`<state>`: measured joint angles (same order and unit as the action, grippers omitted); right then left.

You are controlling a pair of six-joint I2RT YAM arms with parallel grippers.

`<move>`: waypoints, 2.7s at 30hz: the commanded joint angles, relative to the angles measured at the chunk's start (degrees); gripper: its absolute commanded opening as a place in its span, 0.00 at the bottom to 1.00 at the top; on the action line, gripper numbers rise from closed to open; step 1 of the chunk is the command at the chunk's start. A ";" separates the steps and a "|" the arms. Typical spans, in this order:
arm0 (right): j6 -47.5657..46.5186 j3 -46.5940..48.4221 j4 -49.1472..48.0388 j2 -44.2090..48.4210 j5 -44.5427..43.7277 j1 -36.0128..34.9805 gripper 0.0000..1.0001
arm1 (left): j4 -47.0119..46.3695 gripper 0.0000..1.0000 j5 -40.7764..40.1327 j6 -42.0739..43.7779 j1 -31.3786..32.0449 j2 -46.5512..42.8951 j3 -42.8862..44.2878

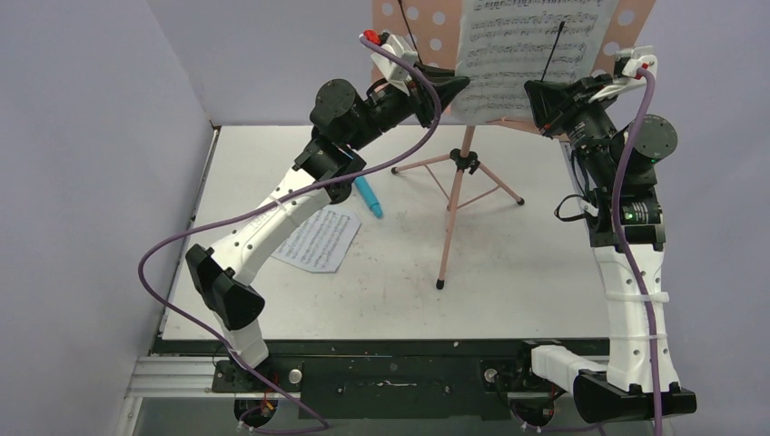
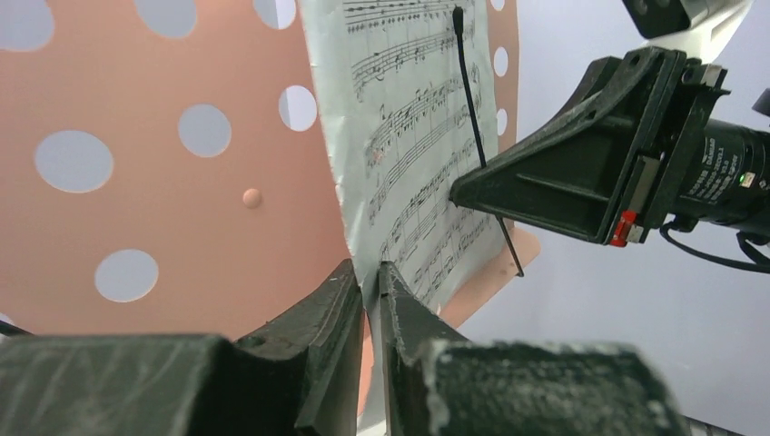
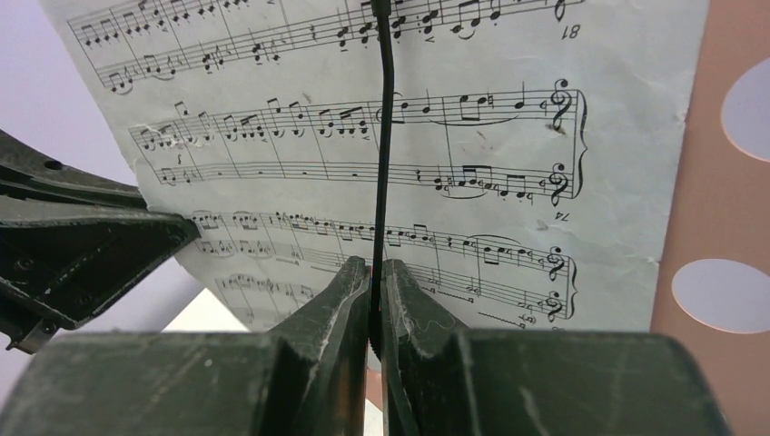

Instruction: Set up the instrument practice props

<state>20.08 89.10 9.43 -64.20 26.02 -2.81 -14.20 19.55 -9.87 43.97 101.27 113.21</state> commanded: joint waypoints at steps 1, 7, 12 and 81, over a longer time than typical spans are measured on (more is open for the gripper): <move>-0.30 -0.03 -3.05 1.81 0.79 -1.10 0.05 | -4.35 0.09 -1.62 -0.04 0.33 -1.75 1.23; 0.13 0.02 -3.36 1.49 1.30 -1.30 0.05 | -4.87 0.01 -1.23 -1.63 0.57 0.23 3.73; 0.14 0.11 -3.37 1.45 1.27 -1.45 0.05 | -5.36 0.00 0.12 -3.05 0.91 2.07 5.78; 0.67 -1.24 -2.80 3.45 -0.55 -2.54 0.05 | -36.83 0.93 1.01 -4.21 2.61 -25.19 -39.95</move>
<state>20.14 88.38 9.43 -63.40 24.34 -4.25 -40.23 22.68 -15.75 46.41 81.71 82.21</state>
